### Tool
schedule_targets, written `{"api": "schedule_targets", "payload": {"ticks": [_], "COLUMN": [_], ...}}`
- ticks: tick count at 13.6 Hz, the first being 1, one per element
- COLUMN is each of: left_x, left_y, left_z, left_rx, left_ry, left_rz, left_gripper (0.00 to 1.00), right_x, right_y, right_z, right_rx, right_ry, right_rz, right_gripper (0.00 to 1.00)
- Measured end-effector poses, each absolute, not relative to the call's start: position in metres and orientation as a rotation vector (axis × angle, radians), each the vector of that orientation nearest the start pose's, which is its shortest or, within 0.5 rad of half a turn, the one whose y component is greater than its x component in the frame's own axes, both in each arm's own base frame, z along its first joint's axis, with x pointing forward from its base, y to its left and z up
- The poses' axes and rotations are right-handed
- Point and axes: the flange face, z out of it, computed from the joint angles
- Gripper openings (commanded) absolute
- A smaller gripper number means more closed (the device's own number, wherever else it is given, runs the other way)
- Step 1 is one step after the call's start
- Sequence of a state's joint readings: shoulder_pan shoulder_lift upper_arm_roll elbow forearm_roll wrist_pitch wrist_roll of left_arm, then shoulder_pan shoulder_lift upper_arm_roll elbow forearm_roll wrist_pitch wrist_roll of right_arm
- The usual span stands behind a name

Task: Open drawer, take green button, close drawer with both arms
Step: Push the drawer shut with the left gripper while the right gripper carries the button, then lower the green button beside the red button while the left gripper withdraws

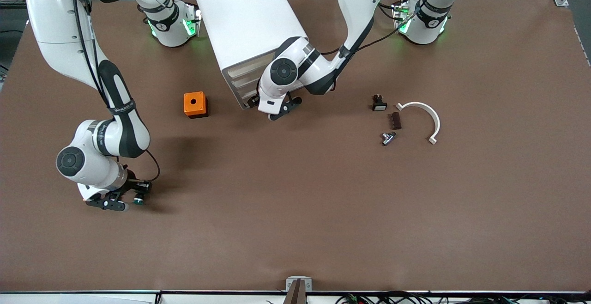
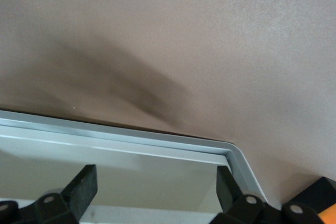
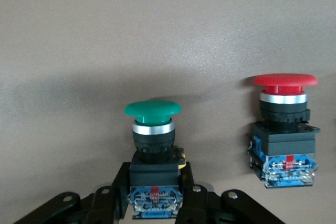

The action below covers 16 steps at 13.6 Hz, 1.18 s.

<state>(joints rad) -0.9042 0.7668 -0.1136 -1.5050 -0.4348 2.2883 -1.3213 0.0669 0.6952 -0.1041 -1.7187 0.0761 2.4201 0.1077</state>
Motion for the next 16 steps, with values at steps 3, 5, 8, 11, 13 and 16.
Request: {"api": "schedule_targets", "payload": {"ticks": [3, 5, 8, 11, 13, 16], "left_x": [0.384, 0.397, 0.414, 0.459, 0.506, 0.568], "left_y": [-0.606, -0.598, -0.588, -0.556, -0.517, -0.453], "left_z": [0.219, 0.217, 0.218, 0.227, 0.248, 0.299], "left_rx": [-3.1, -3.091, -3.088, -3.077, -3.053, -3.035], "left_ry": [-1.013, -1.044, -1.087, -1.127, -1.128, -1.147], "left_rz": [0.608, 0.588, 0.575, 0.438, 0.261, 0.078], "left_gripper": [1.0, 1.0, 1.0, 1.0, 1.0, 1.0], "right_x": [0.672, 0.671, 0.671, 0.671, 0.671, 0.671], "right_y": [-0.018, -0.018, -0.019, -0.023, -0.029, -0.033], "right_z": [0.186, 0.186, 0.187, 0.187, 0.187, 0.187], "right_rx": [-3.144, -3.144, -3.145, -3.148, -3.15, -3.15], "right_ry": [0.279, 0.279, 0.282, 0.264, 0.264, 0.261], "right_rz": [-0.016, -0.015, -0.015, -0.015, -0.014, -0.014], "right_gripper": [0.1, 0.1, 0.09, 0.09, 0.1, 0.42]}}
